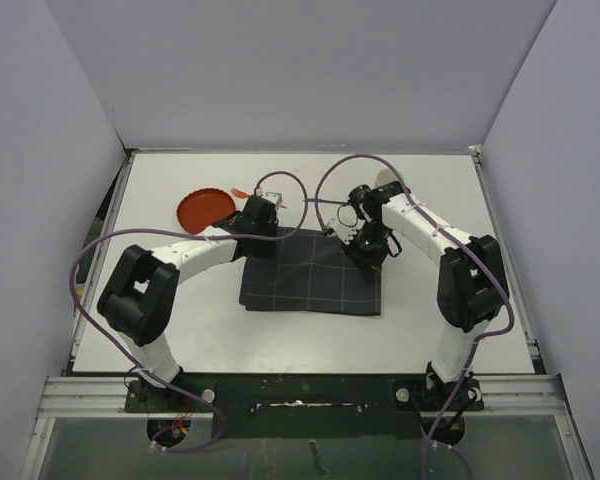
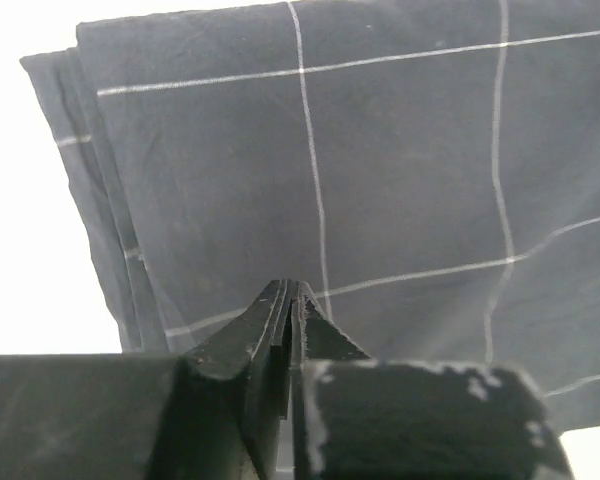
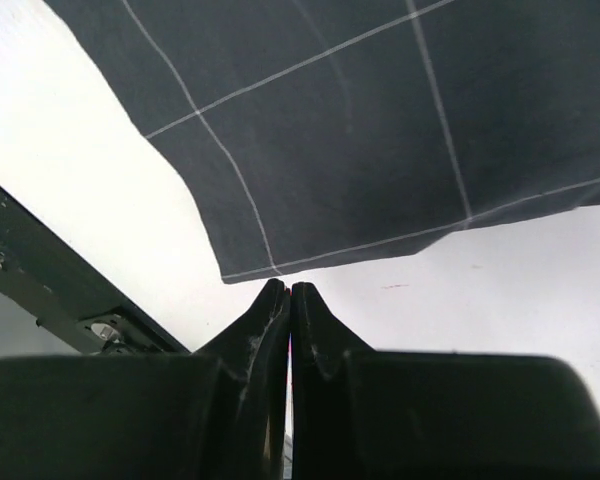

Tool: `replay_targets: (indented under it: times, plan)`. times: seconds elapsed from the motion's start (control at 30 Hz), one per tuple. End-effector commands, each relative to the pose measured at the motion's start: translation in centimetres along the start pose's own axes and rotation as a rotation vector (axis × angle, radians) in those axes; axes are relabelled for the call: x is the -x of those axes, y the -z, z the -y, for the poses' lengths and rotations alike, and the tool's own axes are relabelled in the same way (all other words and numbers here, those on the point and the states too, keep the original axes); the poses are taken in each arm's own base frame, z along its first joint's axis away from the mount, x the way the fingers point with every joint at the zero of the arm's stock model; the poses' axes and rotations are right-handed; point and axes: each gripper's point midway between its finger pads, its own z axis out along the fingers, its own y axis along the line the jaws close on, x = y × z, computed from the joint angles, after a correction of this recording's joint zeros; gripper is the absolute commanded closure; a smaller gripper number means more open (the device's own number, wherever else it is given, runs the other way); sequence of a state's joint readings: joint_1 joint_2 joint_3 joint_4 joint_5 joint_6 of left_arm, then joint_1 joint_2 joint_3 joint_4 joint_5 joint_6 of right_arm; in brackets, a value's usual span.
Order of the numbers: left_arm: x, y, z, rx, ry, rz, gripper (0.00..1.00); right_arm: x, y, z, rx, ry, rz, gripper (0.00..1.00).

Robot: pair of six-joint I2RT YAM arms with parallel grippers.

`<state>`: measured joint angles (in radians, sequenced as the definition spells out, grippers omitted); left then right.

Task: Set the dinner table for one person
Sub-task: Flatten out the napkin at the center of the board.

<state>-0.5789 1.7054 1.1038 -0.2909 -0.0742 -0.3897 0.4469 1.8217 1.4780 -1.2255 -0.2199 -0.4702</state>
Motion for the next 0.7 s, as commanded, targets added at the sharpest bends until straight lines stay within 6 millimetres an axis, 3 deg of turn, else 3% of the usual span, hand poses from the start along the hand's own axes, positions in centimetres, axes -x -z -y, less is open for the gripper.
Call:
replay_targets:
  times: [0.0, 0.23, 0.5, 0.67]
  plan:
    - [4.2, -2.3, 1.2, -0.056, 0.018, 0.084, 1.00, -0.5, 1.1, -1.3, -0.014, 0.045, 0.016, 1.00]
    - [4.2, -4.8, 2.3, -0.095, 0.037, 0.043, 1.00, -1.0, -0.6, -1.3, 0.025, 0.060, -0.025, 1.00]
    - [3.2, -6.1, 1.2, -0.064, 0.032, 0.017, 1.00, -0.6, -4.2, 0.0, 0.036, 0.096, -0.034, 1.00]
    - [4.1, -6.4, 0.5, -0.060, 0.046, 0.030, 1.00, 0.7, -6.8, 1.2, 0.044, 0.110, -0.027, 1.00]
